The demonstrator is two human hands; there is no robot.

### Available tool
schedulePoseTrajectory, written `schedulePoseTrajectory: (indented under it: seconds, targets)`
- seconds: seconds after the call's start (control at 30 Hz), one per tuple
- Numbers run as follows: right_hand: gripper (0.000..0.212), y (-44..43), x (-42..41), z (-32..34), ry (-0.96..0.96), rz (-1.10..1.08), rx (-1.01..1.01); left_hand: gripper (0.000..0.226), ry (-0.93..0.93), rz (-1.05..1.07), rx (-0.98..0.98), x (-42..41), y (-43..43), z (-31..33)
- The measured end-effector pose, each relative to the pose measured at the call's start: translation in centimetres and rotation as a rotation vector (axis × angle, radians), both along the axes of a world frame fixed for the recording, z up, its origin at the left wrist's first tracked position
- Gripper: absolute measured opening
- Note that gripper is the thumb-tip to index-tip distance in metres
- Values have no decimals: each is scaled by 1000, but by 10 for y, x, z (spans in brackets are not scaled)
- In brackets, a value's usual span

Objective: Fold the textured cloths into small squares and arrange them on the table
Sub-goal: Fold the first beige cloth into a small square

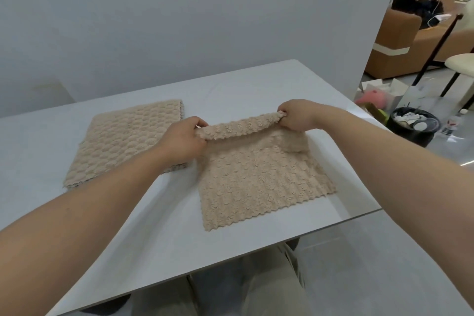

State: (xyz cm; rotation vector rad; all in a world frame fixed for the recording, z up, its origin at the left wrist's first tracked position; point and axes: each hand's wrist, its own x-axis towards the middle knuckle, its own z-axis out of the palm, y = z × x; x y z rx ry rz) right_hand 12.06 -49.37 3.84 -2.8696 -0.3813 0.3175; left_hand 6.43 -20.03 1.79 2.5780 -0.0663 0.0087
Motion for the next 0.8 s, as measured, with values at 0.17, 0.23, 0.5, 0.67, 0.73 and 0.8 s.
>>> schedulePoseTrajectory:
  seconds: [0.17, 0.23, 0.5, 0.67, 0.73, 0.8]
  targets:
    - [23, 7, 0, -3, -158, -48, -156, 15, -56, 14, 32, 7, -4, 10]
    - [23, 9, -1, -7, -243, -76, -211, 22, -72, 35, 42, 7, -4, 10]
    - [42, -2, -4, -32, -338, -126, -300, 31, -81, 148, -174, -9, -11, -3]
    - [36, -5, -22, -45, -278, -156, -18, 30, -116, 188, -399, -26, -11, -27]
    - [37, -7, -33, -51, -286, -206, 140, 21, -162, 190, -381, -38, -13, -34]
    - [36, -8, -45, -56, -282, -277, 366, 20, -189, 180, -383, -52, -19, -39]
